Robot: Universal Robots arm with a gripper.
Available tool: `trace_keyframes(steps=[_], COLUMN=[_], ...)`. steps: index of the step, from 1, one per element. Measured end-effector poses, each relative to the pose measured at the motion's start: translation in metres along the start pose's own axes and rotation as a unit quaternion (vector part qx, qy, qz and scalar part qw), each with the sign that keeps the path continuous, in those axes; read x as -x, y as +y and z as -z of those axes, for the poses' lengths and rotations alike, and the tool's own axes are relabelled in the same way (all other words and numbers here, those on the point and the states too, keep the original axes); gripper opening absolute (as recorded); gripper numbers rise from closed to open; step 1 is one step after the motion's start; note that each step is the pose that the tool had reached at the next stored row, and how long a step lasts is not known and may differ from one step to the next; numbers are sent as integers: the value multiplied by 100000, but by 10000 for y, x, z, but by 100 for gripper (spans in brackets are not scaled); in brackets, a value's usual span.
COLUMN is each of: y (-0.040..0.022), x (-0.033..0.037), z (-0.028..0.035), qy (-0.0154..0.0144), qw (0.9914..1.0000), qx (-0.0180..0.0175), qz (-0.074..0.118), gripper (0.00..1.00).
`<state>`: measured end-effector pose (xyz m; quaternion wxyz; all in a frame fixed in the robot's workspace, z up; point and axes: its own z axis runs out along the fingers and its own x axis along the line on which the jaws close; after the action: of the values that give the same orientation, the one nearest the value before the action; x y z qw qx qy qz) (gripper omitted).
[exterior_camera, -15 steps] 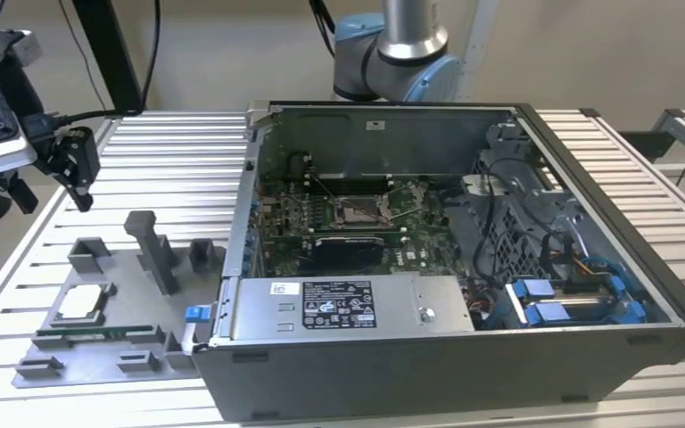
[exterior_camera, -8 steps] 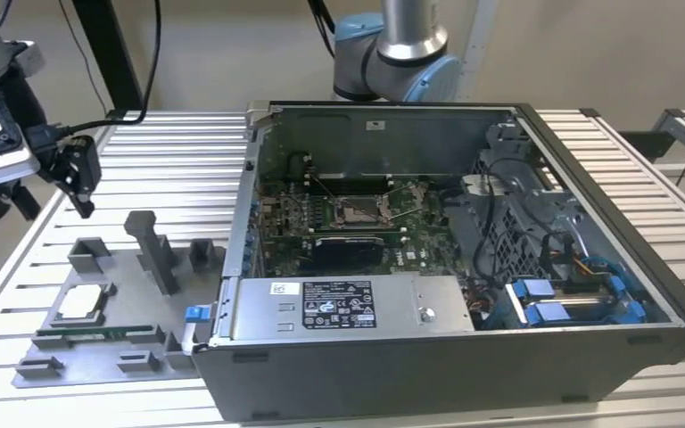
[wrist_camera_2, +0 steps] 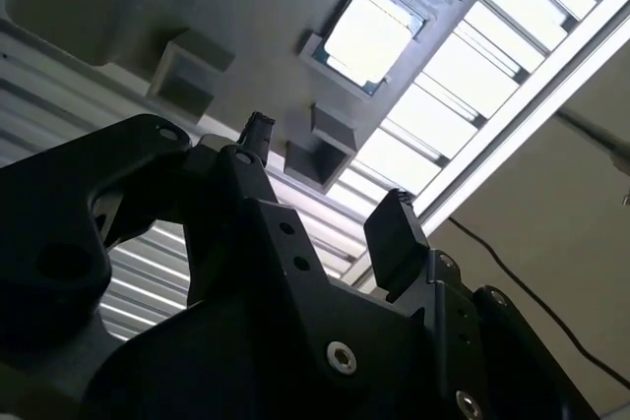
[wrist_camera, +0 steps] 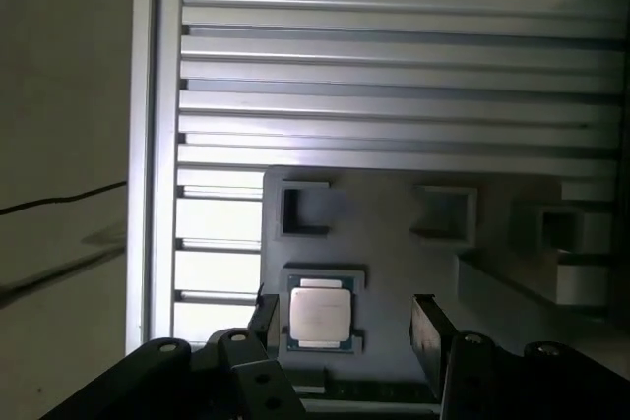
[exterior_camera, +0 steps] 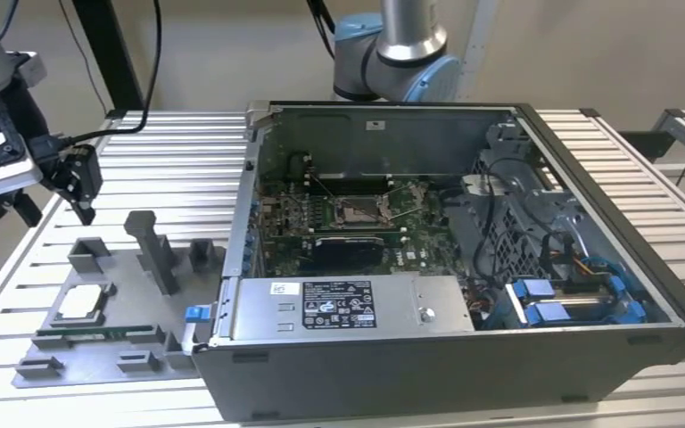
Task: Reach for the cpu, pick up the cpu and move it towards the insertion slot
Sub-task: 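Pick up the cpu and move it towards the insertion slot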
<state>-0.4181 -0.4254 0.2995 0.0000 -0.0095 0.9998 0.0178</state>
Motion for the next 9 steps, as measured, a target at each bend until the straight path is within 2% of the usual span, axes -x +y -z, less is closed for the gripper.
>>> trace_keyframes(steps=[9], y=[-4], x=[-10], z=[-100], qy=[5], qw=[100000], qx=[-106], qz=[-1], gripper=[100])
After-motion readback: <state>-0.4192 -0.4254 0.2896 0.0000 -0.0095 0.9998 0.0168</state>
